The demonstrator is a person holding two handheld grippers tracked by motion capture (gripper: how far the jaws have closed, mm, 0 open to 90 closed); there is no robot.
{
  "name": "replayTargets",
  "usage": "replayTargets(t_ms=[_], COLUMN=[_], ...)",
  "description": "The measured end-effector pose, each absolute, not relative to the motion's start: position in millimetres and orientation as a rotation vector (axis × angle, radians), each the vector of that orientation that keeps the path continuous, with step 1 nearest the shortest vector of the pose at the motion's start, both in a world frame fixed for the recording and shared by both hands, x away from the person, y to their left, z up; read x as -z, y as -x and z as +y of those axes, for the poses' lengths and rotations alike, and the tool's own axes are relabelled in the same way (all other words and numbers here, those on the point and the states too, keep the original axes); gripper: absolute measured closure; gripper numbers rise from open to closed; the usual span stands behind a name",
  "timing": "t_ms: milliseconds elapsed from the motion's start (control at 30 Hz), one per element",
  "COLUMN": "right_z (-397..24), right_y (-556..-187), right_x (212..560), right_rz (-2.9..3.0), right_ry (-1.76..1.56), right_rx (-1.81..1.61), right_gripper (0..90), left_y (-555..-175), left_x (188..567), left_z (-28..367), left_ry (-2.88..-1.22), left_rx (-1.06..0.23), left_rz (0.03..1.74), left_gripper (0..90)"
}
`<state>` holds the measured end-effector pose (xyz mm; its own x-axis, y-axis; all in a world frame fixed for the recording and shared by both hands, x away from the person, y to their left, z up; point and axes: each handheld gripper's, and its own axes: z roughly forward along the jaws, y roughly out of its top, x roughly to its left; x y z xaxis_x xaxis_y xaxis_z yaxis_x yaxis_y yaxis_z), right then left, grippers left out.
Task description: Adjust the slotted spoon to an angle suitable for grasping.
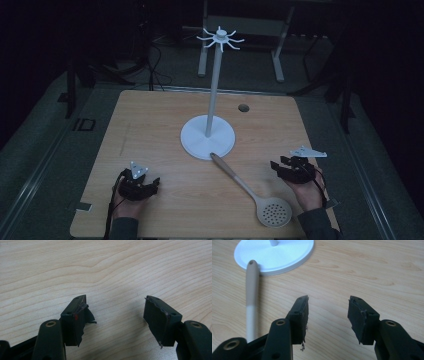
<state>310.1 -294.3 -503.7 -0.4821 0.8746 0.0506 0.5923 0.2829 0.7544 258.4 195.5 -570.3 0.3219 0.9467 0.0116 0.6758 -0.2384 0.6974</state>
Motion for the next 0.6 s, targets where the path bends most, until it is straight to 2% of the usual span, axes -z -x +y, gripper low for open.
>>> replayTargets(t_ms=[600], right_z=[-267.9], right_y=[-319.7], right_x=[481.2], right_rz=[2.248], right_ry=[-1.249], right_rx=[-1.038], right_gripper=[48.0], left_y=[-258.4], left_x=[570.0], left_z=[195.9], left_ry=[-1.999], left_rx=[-0.591], left_rz=[1.426], left_gripper=[35.9])
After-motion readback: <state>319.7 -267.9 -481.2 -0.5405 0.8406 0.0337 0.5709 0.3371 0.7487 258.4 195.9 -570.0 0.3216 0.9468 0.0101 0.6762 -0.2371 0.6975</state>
